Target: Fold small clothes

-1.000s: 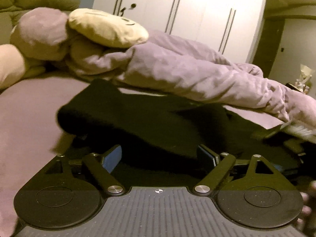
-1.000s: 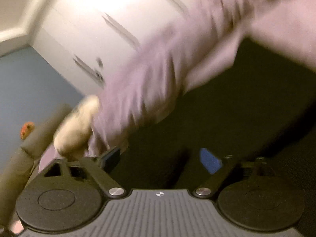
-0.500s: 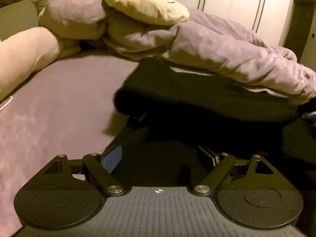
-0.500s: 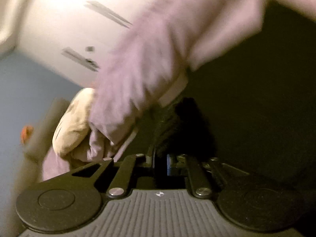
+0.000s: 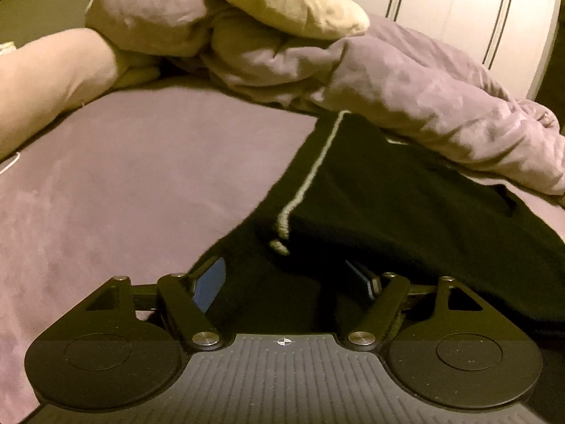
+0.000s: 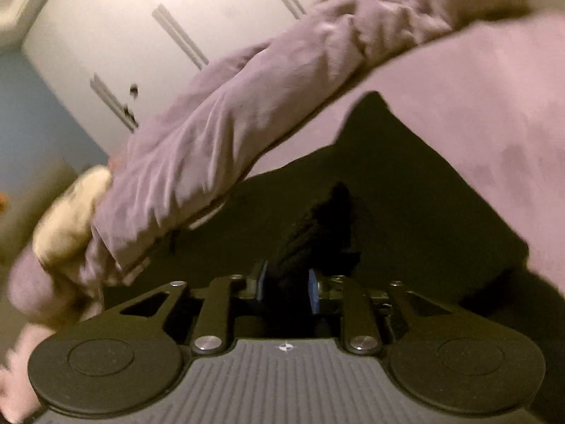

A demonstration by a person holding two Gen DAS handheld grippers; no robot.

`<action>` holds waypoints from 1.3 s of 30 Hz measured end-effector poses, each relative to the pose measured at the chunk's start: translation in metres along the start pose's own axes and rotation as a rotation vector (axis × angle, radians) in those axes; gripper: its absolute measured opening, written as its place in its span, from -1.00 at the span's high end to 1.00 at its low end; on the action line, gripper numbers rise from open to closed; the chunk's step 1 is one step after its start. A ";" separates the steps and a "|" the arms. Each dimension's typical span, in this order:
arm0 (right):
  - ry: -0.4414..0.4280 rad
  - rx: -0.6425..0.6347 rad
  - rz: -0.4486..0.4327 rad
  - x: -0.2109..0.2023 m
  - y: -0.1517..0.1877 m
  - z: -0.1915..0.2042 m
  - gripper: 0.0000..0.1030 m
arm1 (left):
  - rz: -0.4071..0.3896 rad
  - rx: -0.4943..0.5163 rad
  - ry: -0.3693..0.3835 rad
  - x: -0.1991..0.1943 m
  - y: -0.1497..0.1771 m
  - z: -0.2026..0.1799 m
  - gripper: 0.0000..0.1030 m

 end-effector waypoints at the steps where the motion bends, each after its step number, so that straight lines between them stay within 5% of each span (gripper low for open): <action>1: -0.017 0.029 -0.006 -0.001 -0.001 -0.004 0.44 | 0.003 0.001 -0.002 0.001 0.000 0.001 -0.52; 7: -0.017 0.113 0.021 0.017 -0.007 -0.006 0.48 | 0.024 0.017 -0.006 0.001 0.001 -0.001 -0.55; 11: 0.060 -0.058 0.045 0.027 -0.015 0.015 0.75 | 0.030 0.017 -0.008 -0.001 0.002 -0.001 -0.55; 16: 0.019 -0.246 -0.143 -0.010 -0.056 0.050 0.79 | 0.042 0.036 -0.007 -0.005 0.003 -0.005 -0.56; 19: 0.064 -0.295 -0.227 -0.028 -0.065 0.033 0.80 | 0.048 0.027 0.009 -0.005 0.004 -0.007 -0.62; 24: 0.172 -0.183 0.008 -0.012 -0.036 -0.040 0.75 | 0.056 0.044 0.011 -0.007 0.008 -0.009 -0.63; 32: -0.013 0.071 0.027 -0.016 -0.035 -0.047 0.21 | 0.074 0.071 0.032 -0.027 0.020 -0.010 -0.70; 39: -0.015 0.047 0.132 0.018 -0.014 -0.030 0.15 | 0.117 0.067 0.072 -0.044 0.042 -0.009 -0.73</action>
Point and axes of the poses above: each gripper's, at about its wrist camera, not at the fingertips, and x roughly the way its jaws point, z to its left, y to its underside, the point moved 9 cm from there along x, roughly the way its jaws point, and after that the axes turned 4 degrees about -x, right-handed, at the moved point
